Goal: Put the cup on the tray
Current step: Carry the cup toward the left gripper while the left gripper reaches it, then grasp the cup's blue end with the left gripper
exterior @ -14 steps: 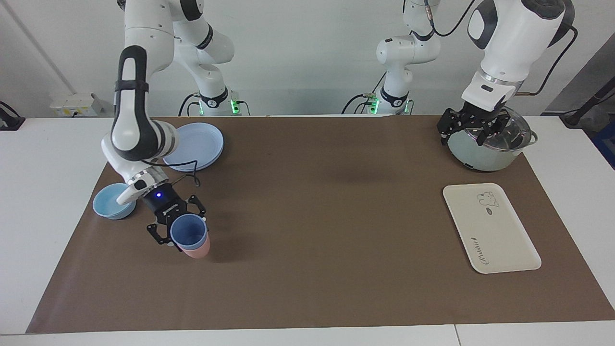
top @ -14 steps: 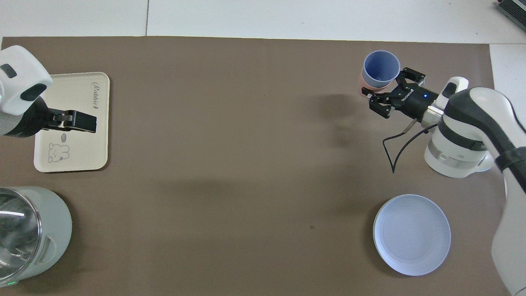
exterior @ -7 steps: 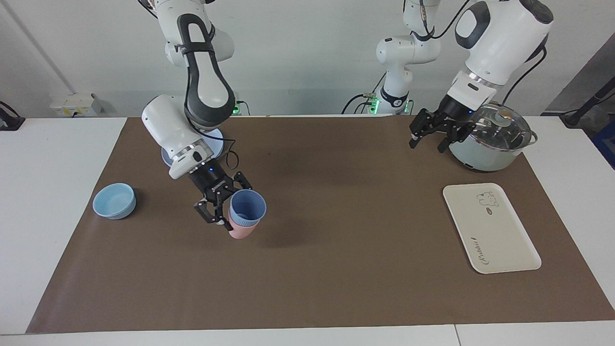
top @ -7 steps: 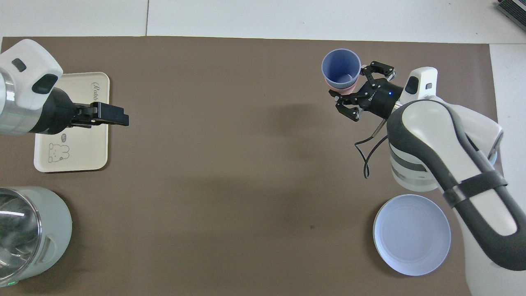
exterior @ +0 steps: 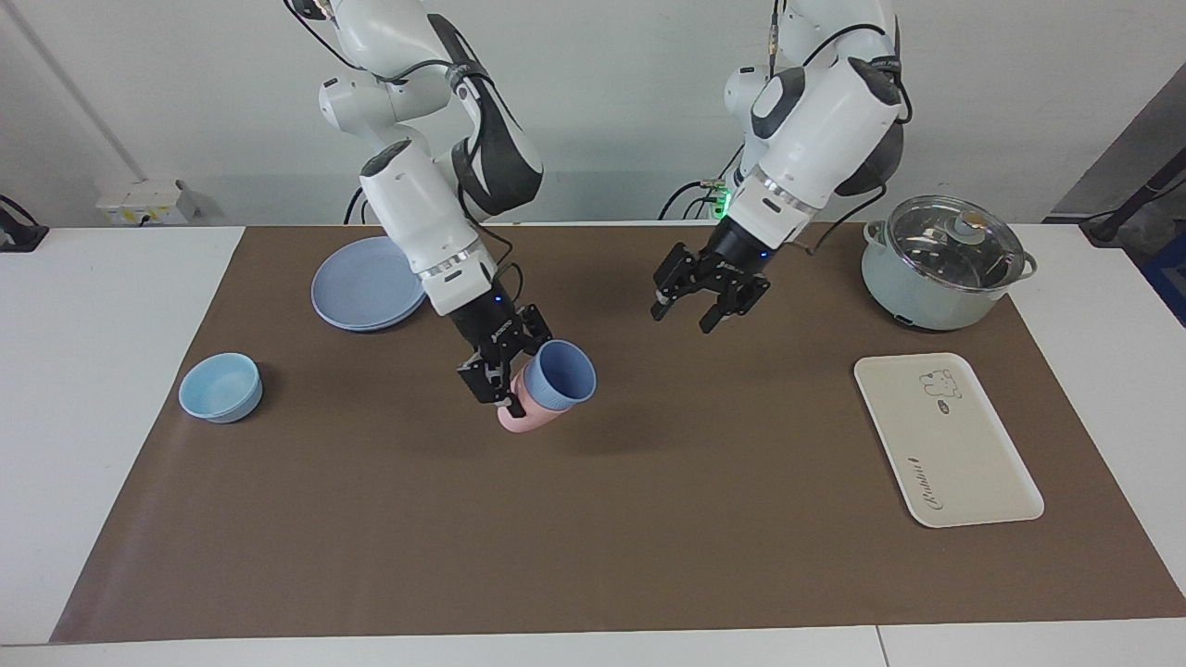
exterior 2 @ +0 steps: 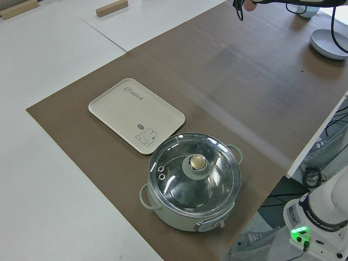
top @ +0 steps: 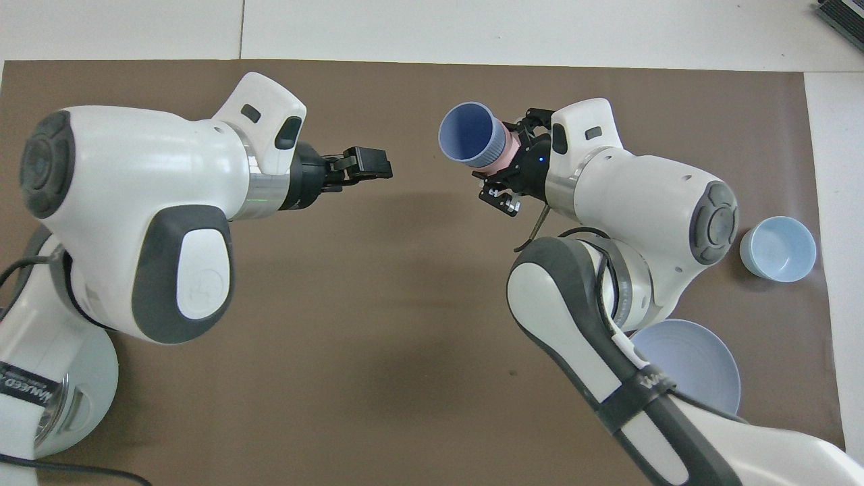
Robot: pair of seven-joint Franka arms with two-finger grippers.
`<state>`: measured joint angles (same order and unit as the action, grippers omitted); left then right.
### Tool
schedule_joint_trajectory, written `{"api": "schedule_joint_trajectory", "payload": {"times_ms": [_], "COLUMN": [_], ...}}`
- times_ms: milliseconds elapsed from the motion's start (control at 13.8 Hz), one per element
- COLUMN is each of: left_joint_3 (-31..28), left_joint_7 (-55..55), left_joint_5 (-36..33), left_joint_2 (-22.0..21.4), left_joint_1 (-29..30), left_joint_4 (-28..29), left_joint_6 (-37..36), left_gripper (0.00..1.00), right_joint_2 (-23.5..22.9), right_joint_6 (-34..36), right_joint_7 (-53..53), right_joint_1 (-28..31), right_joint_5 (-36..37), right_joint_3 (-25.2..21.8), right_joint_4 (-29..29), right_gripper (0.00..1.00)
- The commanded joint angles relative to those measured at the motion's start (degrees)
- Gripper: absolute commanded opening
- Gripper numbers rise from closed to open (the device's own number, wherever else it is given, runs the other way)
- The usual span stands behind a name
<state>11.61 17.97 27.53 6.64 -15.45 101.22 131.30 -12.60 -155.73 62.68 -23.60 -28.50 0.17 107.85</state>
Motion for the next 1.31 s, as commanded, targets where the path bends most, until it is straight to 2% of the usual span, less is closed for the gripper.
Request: {"api": "schedule_joint_trajectory", "payload": {"times_ms": [0,218,654,1017,1162,1235], "left_joint_3": [-1.0,-1.1,-1.1,-1.1,-1.1,-1.2], "left_joint_7": [0.2,0.3,1.9,2.6,4.2,4.7], "left_joint_5": [5.2,5.9,6.0,6.0,6.0,6.0], "left_joint_2": [2.3,3.7,4.8,6.3,6.4,6.5], "left_joint_1": [-2.3,-5.1,-6.7,-6.5,-7.1,-8.3], "left_joint_4": [-0.6,-0.7,-0.8,-1.1,-1.0,-0.9], "left_joint_6": [5.3,9.2,13.5,16.2,17.6,17.8], "left_gripper": [0.85,0.84,0.74,0.73,0.63,0.55], "right_joint_2": [0.4,0.4,0.4,0.4,0.4,0.4], "right_joint_6": [0.3,0.6,0.6,0.5,0.5,0.5], "right_joint_7": [-7.2,-10.8,-10.8,-10.8,-10.8,-10.8], "right_joint_1": [-1.6,-1.9,-2.0,-1.9,-1.9,-1.9], "right_joint_5": [7.7,11.8,12.0,12.0,12.0,12.0], "right_joint_3": [-0.3,-0.2,-0.2,-0.2,-0.2,-0.2], "right_joint_4": [-1.2,-1.4,-1.4,-1.4,-1.3,-1.2], "right_gripper": [0.0,0.0,0.0,0.0,0.0,0.0]}}
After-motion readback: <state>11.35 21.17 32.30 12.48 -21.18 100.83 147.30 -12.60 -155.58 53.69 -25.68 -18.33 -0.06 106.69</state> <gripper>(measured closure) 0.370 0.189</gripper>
